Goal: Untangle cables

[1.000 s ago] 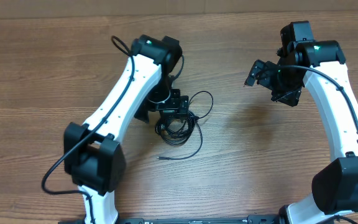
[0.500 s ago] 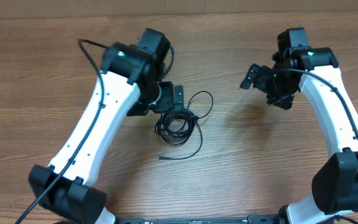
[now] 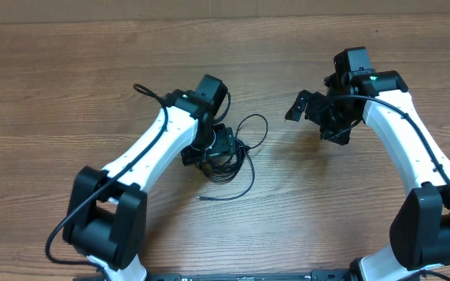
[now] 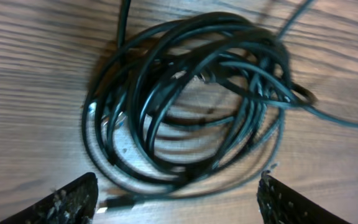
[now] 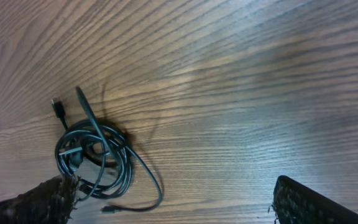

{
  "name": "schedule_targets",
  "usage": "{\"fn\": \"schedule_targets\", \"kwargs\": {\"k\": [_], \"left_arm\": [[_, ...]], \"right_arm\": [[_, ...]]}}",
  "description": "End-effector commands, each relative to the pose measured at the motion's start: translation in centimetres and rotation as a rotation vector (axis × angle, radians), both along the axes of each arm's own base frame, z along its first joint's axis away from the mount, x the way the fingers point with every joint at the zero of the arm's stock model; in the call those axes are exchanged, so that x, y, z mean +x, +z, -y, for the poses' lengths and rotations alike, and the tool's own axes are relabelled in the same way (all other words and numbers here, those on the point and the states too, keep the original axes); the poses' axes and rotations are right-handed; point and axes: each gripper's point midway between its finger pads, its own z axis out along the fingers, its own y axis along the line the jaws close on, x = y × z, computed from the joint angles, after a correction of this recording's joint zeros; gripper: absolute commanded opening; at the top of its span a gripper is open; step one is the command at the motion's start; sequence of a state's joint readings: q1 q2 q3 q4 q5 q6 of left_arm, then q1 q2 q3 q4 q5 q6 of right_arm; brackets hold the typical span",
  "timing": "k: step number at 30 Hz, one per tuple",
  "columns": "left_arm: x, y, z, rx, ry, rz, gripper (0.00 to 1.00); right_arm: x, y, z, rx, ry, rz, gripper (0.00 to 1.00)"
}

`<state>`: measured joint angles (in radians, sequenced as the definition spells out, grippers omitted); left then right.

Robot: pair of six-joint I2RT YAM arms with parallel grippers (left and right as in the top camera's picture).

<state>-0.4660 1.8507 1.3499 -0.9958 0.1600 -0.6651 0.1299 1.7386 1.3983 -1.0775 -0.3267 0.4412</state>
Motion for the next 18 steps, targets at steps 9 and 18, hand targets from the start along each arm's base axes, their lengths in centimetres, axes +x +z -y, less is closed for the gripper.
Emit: {"fn": "schedule_targets", "kwargs": {"k": [9,18], "left_arm": [[-1.8,-5.8,0.5,0.025,0.03,-0.17,0.2],[0.0,-0.5,1.9,-0.05,-0.09,-0.115,0.04]], "right_arm": [[0.0,0.3,-1.2,0.014,0.034,0.02,1.0],[-0.4,0.2,-1.4,0.012,0.041,0.008,1.0]]}}
